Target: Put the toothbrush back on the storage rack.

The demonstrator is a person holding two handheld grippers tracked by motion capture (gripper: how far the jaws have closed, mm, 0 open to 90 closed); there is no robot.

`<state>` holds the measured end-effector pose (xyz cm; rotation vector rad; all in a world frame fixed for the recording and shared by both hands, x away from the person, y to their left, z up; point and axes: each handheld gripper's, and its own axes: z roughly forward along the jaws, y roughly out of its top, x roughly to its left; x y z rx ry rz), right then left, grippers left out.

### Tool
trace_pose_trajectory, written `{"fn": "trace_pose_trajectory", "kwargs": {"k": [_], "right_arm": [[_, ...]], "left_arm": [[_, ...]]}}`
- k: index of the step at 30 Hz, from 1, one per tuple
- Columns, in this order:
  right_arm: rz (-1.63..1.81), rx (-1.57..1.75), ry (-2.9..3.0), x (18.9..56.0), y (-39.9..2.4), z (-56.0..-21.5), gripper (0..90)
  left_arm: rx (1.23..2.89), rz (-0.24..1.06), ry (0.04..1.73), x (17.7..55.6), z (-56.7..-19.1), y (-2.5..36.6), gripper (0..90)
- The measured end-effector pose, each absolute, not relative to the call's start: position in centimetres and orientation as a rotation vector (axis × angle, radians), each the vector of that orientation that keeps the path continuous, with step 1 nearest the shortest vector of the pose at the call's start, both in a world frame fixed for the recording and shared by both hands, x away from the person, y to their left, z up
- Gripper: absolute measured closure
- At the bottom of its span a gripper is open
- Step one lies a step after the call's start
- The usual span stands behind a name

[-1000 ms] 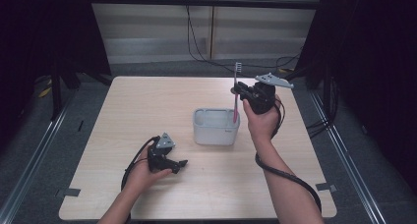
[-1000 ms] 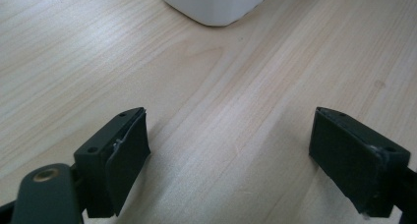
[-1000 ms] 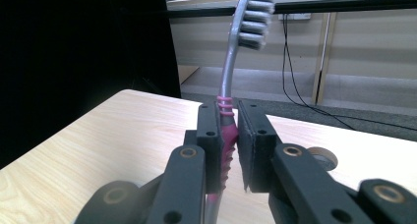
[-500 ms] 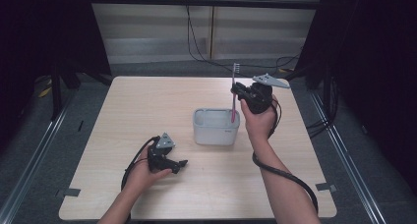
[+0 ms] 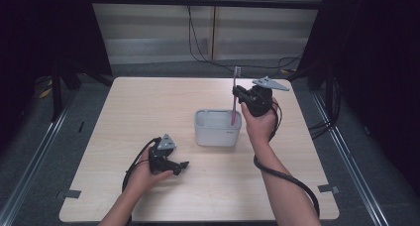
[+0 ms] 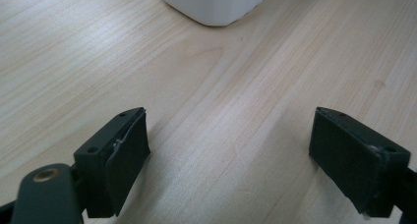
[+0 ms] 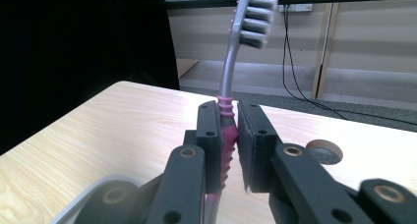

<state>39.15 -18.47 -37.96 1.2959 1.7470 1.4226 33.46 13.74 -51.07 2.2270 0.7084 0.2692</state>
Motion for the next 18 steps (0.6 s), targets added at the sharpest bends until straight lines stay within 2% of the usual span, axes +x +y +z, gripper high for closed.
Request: {"fn": "trace_pose_trajectory", "kwargs": {"k": [18], "right_arm": [[1.404, 1.296, 1.778, 38.3, -18.8, -39.1, 80.5]], "left_arm": [[2.242, 0.277, 0.696, 33.5, -51.0, 13.8, 14.6]]}}
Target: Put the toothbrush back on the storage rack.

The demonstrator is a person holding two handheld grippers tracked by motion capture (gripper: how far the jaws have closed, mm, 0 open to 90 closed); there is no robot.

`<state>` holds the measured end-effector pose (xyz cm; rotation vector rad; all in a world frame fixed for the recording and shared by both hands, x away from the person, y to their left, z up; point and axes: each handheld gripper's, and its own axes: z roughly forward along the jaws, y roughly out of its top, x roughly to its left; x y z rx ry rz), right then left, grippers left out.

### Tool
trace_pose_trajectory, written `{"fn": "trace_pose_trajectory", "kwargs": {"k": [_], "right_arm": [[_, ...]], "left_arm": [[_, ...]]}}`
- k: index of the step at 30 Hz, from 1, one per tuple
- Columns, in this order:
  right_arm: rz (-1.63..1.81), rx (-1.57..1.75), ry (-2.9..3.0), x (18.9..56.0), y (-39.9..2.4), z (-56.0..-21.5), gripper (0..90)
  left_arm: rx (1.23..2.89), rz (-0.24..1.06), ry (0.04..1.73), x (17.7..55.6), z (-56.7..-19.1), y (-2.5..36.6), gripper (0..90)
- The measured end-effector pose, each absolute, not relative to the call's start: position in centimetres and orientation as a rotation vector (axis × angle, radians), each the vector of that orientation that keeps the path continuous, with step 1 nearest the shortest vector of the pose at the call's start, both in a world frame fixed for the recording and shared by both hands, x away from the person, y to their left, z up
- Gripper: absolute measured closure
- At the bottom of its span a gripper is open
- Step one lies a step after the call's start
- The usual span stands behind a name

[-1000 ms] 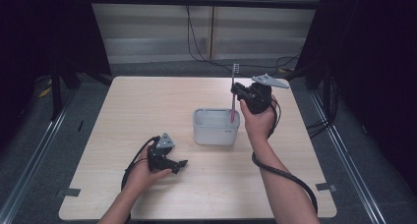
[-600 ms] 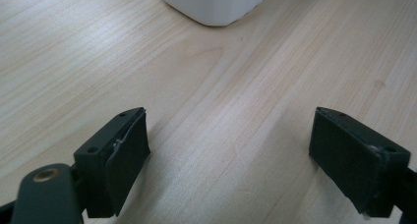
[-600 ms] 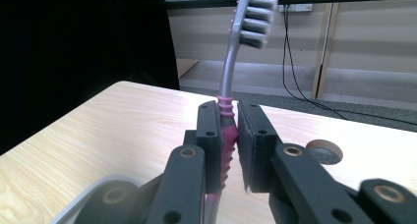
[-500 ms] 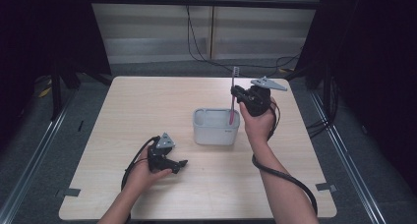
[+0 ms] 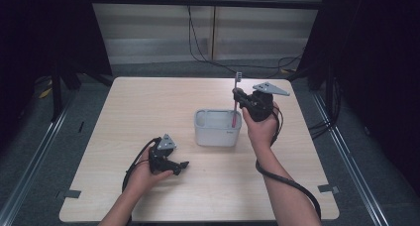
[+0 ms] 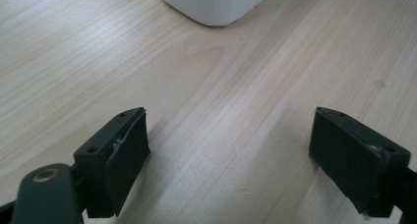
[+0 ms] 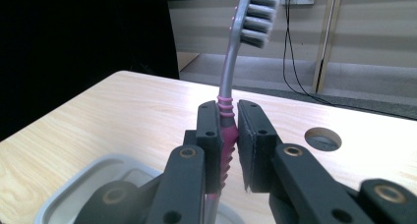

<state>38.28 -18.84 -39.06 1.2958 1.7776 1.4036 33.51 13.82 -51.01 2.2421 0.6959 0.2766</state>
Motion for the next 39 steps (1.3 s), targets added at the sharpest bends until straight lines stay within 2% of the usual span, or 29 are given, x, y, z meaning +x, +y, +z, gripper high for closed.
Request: {"fn": "trace_pose_trajectory", "kwargs": {"k": [39], "right_arm": [[1.410, 1.273, 1.851, 35.9, -19.6, -41.4, 80.5]], "left_arm": [[2.241, 0.269, 0.696, 33.5, -51.0, 13.8, 14.7]]}}
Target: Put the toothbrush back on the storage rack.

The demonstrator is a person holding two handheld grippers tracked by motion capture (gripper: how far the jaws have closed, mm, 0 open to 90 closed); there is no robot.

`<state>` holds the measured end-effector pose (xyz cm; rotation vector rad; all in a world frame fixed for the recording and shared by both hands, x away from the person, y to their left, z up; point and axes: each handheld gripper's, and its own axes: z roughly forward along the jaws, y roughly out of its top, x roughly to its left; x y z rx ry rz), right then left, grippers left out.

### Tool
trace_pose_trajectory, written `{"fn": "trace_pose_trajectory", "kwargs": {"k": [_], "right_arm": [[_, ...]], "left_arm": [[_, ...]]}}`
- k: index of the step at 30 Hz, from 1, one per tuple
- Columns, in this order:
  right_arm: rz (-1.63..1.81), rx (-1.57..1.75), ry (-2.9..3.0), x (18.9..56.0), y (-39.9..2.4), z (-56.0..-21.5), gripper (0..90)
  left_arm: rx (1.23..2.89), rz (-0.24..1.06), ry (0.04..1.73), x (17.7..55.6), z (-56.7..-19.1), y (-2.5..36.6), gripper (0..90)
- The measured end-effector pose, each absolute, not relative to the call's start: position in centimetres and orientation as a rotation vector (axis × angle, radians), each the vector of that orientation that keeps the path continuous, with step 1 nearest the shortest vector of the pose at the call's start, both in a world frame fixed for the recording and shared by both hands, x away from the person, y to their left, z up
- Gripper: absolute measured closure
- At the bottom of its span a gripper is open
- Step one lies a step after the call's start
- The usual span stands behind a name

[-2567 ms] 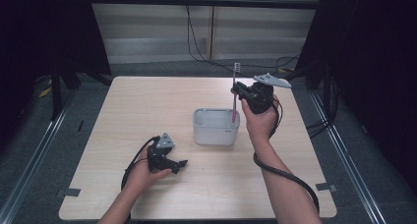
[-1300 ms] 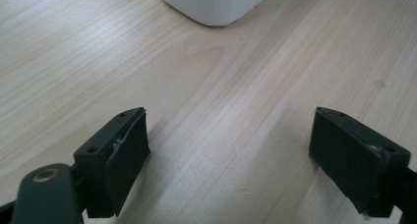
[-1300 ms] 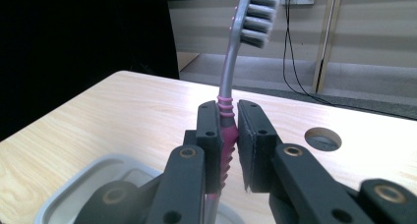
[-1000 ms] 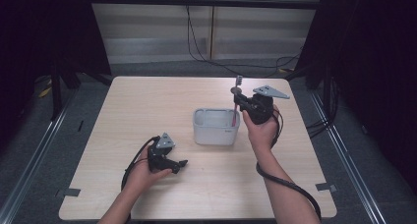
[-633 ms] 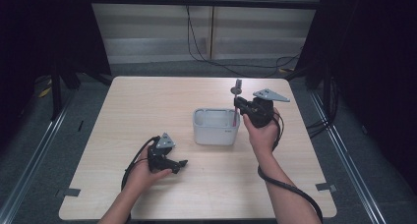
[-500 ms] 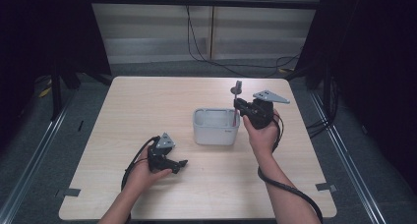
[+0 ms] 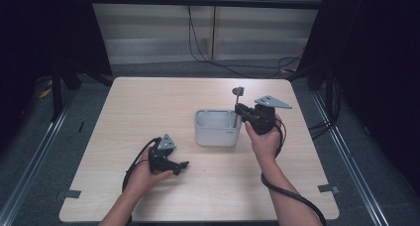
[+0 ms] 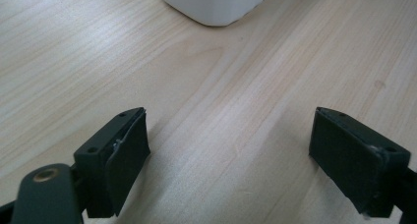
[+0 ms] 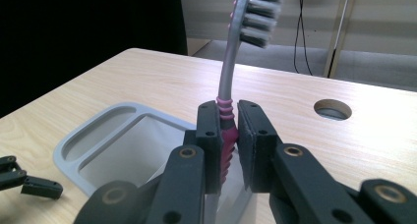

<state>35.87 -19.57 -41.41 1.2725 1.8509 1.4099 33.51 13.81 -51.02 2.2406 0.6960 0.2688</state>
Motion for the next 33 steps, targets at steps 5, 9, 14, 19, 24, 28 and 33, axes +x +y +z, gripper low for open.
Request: {"fn": "trace_pose_trajectory", "kwargs": {"k": [5, 9, 14, 19, 24, 28, 33], "right_arm": [[1.411, 1.265, 1.859, 35.6, -19.6, -41.4, 80.5], [1.411, 1.264, 1.869, 35.4, -19.8, -41.5, 80.5], [1.415, 1.261, 1.874, 35.1, -20.0, -41.7, 80.4], [1.416, 1.258, 1.883, 35.0, -20.2, -41.8, 80.2], [1.410, 1.258, 1.894, 34.8, -20.2, -41.8, 79.9], [1.418, 1.251, 1.898, 34.7, -20.3, -41.9, 79.7], [1.421, 1.254, 1.904, 34.6, -20.2, -42.0, 80.2]], "left_arm": [[2.238, 0.263, 0.700, 33.5, -51.0, 13.8, 14.7], [2.238, 0.270, 0.701, 33.5, -51.0, 13.8, 14.7], [2.237, 0.269, 0.702, 33.5, -51.0, 13.8, 14.7], [2.239, 0.269, 0.701, 33.5, -51.0, 13.8, 14.7], [2.240, 0.272, 0.700, 33.5, -51.0, 13.8, 14.7], [2.242, 0.277, 0.696, 33.5, -51.0, 13.8, 14.7], [2.238, 0.269, 0.701, 33.5, -51.0, 13.8, 14.7]]}}
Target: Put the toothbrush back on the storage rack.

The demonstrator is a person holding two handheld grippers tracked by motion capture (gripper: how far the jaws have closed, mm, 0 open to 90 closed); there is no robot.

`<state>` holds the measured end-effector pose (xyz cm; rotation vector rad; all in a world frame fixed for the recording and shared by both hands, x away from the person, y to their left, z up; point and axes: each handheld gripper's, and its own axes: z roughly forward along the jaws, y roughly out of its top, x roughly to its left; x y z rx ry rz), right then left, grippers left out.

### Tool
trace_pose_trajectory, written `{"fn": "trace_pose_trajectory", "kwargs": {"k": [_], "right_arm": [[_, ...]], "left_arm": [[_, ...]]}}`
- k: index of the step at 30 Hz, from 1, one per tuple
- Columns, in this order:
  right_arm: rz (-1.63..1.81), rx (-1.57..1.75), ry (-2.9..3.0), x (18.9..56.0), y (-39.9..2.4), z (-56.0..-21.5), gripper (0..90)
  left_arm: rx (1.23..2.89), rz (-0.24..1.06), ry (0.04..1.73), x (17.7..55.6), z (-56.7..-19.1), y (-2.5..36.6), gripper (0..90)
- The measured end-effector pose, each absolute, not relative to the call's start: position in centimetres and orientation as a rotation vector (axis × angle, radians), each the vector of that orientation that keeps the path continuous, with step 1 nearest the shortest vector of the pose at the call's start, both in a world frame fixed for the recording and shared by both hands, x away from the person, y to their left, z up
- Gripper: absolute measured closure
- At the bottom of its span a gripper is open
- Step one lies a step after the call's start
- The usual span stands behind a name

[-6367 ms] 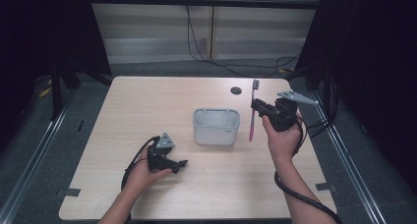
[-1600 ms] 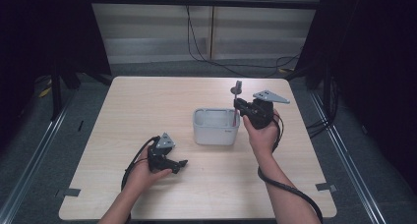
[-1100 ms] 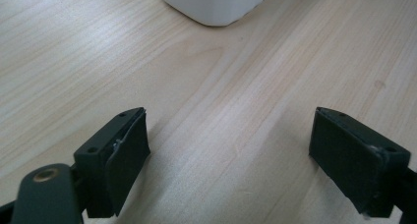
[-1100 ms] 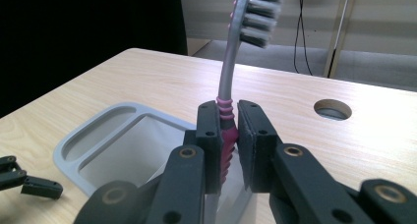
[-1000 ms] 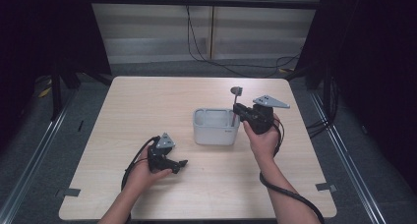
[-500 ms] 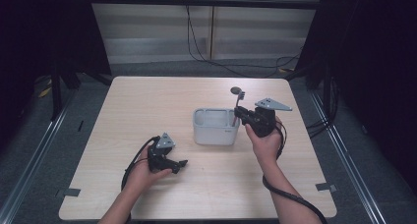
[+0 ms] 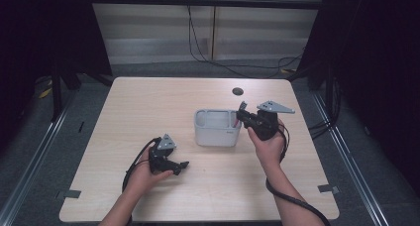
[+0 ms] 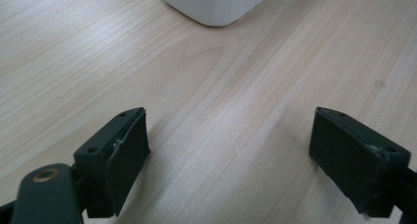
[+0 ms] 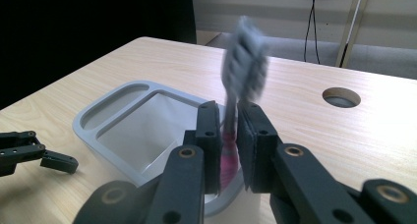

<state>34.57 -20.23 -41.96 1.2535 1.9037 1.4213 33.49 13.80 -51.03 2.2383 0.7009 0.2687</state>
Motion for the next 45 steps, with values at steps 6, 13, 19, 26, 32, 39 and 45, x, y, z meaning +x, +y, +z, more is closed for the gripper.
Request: {"fn": "trace_pose_trajectory", "kwargs": {"k": [6, 13, 19, 26, 32, 39, 45], "right_arm": [[1.421, 1.255, 1.907, 34.4, -20.2, -42.1, 80.0], [1.420, 1.257, 1.900, 34.4, -20.3, -42.0, 77.7], [1.402, 1.259, 1.897, 34.1, -20.6, -41.9, 63.0], [1.406, 1.287, 1.904, 34.1, -21.2, -42.0, 52.2], [1.404, 1.280, 1.901, 33.8, -21.7, -42.4, 47.0], [1.373, 1.236, 1.941, 33.6, -22.1, -42.5, 39.5], [1.388, 1.222, 1.948, 33.0, -22.5, -42.5, 36.1]], "left_arm": [[2.239, 0.270, 0.702, 33.5, -51.0, 13.8, 14.6], [2.238, 0.268, 0.701, 33.5, -51.0, 13.8, 14.6], [2.239, 0.268, 0.700, 33.5, -51.0, 13.8, 14.6], [2.239, 0.271, 0.700, 33.5, -51.0, 13.8, 14.7], [2.238, 0.269, 0.701, 33.5, -51.0, 13.8, 14.6], [2.240, 0.273, 0.701, 33.5, -51.0, 13.8, 14.6], [2.239, 0.272, 0.699, 33.5, -51.0, 13.8, 14.6]]}}
